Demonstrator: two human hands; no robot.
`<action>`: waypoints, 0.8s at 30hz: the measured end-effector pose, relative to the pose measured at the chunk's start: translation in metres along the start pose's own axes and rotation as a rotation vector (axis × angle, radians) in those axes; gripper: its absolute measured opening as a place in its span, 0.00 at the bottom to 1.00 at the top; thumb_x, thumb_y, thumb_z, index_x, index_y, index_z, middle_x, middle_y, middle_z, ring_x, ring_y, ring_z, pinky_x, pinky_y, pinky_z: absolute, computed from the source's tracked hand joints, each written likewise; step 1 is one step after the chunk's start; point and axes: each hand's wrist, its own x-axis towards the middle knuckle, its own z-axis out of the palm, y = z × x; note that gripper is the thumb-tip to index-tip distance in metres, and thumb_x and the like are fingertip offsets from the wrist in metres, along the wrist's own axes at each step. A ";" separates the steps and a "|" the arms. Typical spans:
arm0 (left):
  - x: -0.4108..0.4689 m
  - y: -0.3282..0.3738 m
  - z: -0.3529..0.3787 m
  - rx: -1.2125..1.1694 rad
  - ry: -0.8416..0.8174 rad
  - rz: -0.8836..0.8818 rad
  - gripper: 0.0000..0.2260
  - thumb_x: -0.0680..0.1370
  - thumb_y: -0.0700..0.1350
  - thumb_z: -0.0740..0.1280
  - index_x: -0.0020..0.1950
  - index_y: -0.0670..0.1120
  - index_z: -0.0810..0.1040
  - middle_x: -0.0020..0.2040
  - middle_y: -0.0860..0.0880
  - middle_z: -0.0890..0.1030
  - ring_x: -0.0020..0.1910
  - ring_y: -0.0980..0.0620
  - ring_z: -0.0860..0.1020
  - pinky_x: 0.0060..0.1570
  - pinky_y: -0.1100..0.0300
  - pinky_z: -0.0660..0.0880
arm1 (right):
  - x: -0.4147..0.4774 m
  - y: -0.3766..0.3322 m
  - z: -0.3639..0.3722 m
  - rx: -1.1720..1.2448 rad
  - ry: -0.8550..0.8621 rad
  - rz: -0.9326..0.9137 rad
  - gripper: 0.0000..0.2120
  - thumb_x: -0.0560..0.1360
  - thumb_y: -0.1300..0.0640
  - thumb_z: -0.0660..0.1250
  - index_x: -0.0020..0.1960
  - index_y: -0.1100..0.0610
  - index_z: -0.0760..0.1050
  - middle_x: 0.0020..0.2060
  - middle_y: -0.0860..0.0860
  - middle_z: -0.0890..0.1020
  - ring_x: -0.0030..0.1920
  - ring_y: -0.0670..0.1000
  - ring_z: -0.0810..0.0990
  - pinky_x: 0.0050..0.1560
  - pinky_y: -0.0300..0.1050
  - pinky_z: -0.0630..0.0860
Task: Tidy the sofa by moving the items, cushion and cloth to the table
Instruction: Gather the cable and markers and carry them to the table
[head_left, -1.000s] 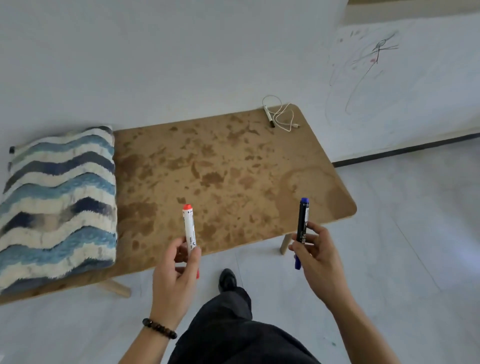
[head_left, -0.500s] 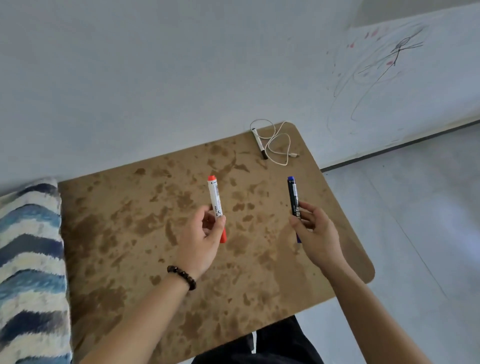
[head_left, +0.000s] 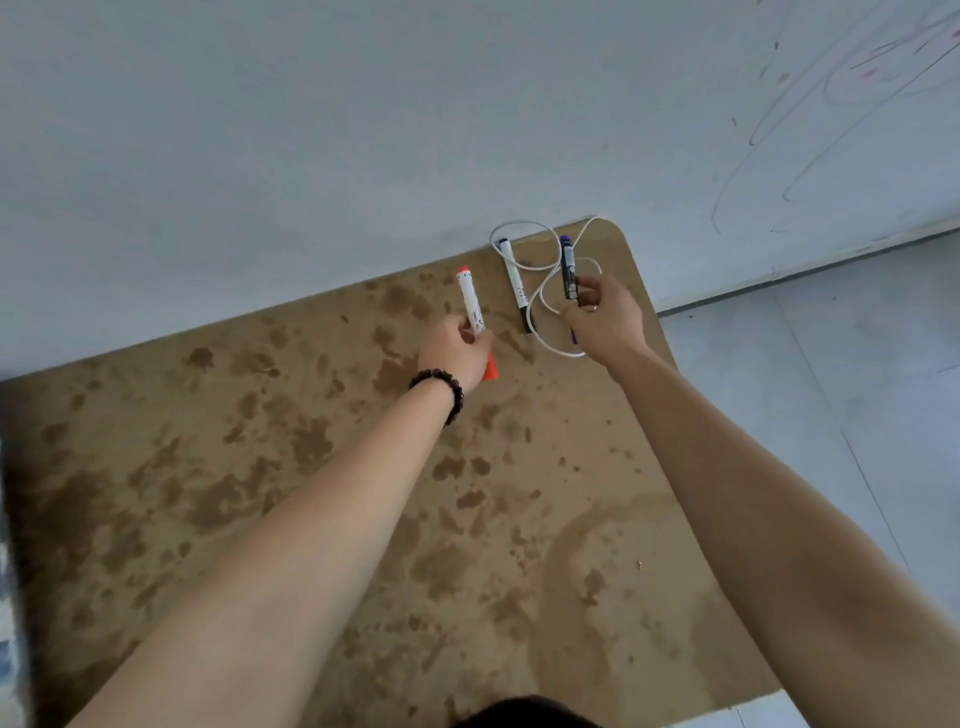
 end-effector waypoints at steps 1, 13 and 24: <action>0.008 0.005 0.006 -0.017 0.004 0.019 0.07 0.79 0.45 0.65 0.56 0.47 0.73 0.43 0.55 0.77 0.37 0.57 0.79 0.31 0.71 0.72 | 0.007 0.000 0.004 -0.025 -0.029 -0.030 0.19 0.77 0.53 0.69 0.67 0.53 0.74 0.53 0.45 0.80 0.53 0.46 0.79 0.57 0.43 0.75; 0.017 -0.022 0.016 0.402 -0.145 0.264 0.24 0.81 0.51 0.61 0.75 0.47 0.65 0.74 0.47 0.67 0.71 0.45 0.68 0.71 0.51 0.64 | 0.013 0.011 0.004 -0.384 -0.227 -0.246 0.14 0.76 0.61 0.60 0.60 0.56 0.77 0.54 0.57 0.83 0.55 0.60 0.80 0.54 0.50 0.75; -0.216 -0.068 -0.098 -0.002 0.130 0.317 0.26 0.81 0.61 0.56 0.76 0.51 0.63 0.71 0.53 0.70 0.68 0.60 0.70 0.66 0.60 0.70 | -0.221 0.006 -0.036 -0.080 -0.065 -0.317 0.17 0.83 0.49 0.59 0.71 0.50 0.71 0.63 0.44 0.76 0.61 0.39 0.76 0.61 0.41 0.76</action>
